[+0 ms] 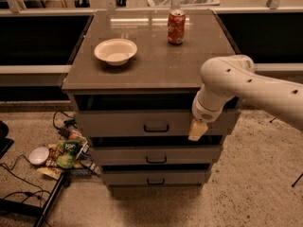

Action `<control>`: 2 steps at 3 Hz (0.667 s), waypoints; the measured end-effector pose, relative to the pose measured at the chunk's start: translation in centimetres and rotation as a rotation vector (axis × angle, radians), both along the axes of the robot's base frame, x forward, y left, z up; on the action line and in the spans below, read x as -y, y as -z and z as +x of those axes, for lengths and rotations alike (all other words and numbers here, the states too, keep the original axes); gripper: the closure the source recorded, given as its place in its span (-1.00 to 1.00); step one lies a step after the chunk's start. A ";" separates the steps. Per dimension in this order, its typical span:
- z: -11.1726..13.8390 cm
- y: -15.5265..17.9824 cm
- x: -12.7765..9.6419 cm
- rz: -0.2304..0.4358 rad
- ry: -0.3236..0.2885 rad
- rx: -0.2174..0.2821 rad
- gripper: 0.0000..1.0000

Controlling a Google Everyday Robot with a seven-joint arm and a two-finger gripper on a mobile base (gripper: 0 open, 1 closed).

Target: Open top drawer

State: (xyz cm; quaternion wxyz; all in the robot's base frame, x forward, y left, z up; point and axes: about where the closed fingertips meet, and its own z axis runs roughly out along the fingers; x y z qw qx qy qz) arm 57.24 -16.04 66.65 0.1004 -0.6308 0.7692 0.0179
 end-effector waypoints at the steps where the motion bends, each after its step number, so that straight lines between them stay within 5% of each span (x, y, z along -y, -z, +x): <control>1: -0.9 1.5 -0.1 0.022 0.017 -0.043 0.29; 2: -0.9 1.0 -0.1 0.022 0.017 -0.043 0.75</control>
Offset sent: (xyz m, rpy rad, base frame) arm -0.1032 -0.0304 -0.0231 0.0118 0.1336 -0.1582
